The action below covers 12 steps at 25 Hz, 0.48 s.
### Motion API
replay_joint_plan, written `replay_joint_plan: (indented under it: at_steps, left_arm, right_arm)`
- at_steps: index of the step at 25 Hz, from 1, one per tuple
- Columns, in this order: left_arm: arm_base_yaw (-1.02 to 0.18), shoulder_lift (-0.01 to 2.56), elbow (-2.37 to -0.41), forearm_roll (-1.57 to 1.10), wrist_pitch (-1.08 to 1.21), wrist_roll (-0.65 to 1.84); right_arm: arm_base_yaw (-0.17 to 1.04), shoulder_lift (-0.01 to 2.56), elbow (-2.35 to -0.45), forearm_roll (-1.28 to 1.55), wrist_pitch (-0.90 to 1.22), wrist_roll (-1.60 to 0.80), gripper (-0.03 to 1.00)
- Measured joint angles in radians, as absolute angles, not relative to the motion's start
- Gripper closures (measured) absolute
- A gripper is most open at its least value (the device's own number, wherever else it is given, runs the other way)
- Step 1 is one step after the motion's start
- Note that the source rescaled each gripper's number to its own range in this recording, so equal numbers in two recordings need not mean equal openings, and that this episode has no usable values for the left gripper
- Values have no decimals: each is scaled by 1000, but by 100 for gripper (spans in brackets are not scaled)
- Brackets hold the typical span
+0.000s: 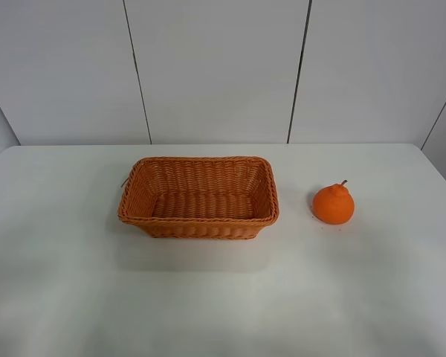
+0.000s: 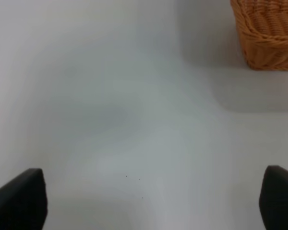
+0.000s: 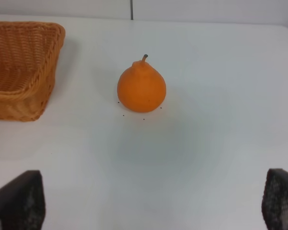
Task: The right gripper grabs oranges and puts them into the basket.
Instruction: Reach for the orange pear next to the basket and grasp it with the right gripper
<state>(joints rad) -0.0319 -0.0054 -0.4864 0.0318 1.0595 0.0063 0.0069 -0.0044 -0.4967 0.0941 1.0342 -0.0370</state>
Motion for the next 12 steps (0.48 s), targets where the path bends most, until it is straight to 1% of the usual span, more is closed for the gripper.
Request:
replay_joint_plan:
  at_steps: [9, 12]
  left_arm:
    - [-32, -5, -486, 32, 1060, 6]
    - [-32, -5, -486, 32, 1060, 6]
  right_arm:
    - [7, 1, -503, 90, 1024, -37, -3]
    - [7, 94, -559, 90, 1014, -37, -3]
